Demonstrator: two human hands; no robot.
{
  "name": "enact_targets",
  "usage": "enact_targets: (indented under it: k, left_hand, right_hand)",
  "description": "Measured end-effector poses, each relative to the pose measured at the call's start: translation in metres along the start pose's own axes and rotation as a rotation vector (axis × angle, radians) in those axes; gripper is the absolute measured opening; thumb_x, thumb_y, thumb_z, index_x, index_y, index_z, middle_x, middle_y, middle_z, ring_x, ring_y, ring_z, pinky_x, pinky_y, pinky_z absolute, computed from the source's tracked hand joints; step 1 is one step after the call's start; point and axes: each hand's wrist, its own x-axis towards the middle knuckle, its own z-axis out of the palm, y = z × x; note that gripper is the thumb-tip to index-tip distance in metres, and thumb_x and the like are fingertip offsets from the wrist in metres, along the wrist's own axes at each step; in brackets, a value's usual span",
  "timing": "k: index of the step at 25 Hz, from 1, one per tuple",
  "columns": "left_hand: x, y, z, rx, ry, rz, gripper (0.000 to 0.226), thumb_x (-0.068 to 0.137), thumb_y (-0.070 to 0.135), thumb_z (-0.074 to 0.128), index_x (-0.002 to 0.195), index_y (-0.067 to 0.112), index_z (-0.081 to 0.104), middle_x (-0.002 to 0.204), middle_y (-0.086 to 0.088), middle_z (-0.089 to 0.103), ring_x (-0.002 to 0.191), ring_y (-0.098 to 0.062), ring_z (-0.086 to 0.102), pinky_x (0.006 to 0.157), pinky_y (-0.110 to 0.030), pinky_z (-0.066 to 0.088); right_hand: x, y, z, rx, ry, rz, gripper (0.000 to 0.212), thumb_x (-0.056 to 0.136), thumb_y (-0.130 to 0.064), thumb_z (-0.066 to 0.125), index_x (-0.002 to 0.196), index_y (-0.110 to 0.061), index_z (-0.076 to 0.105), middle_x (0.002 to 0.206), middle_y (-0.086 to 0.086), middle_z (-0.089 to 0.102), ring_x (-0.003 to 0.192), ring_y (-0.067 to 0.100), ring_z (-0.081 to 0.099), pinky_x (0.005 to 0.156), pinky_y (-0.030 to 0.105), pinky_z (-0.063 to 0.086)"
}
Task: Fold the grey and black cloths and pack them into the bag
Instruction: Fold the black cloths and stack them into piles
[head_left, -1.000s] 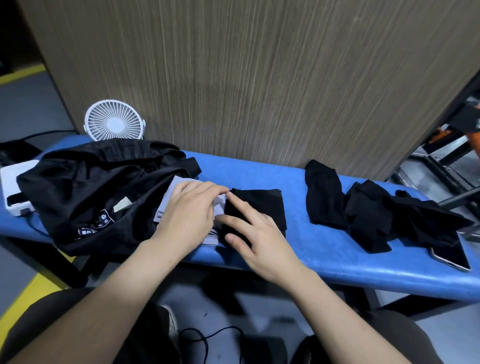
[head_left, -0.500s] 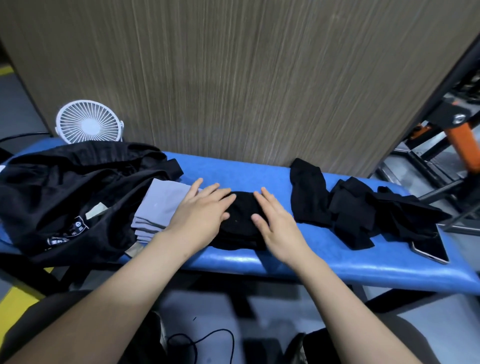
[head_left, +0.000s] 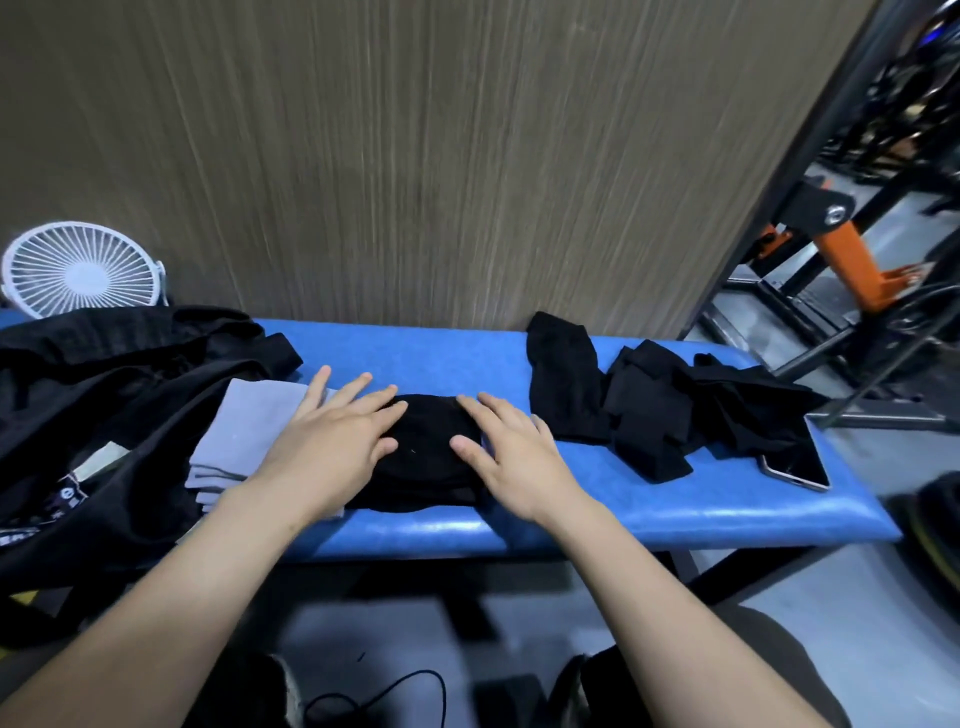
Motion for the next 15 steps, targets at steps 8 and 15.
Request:
enact_targets:
  k: [8, 15]
  left_hand:
    - [0.029, 0.046, -0.008, -0.241, 0.508, 0.064, 0.031, 0.091, 0.042, 0.046, 0.101, 0.029, 0.072, 0.099, 0.015, 0.068, 0.098, -0.015, 0.061, 0.109, -0.031, 0.024]
    - [0.056, 0.082, 0.003, -0.302, 0.486, 0.12, 0.024, 0.092, 0.037, 0.051, 0.097, 0.029, 0.073, 0.096, 0.014, 0.068, 0.094, -0.015, 0.059, 0.106, -0.026, 0.022]
  right_hand:
    - [-0.013, 0.069, -0.03, -0.358, 0.328, 0.097, 0.032, 0.09, -0.038, 0.066, 0.117, -0.022, 0.067, 0.109, 0.001, 0.06, 0.093, 0.027, 0.062, 0.078, 0.04, 0.049]
    - [0.003, 0.104, -0.03, -0.559, 0.222, 0.002, 0.034, 0.084, -0.047, 0.073, 0.109, -0.024, 0.073, 0.095, 0.0, 0.063, 0.081, 0.024, 0.062, 0.068, 0.035, 0.044]
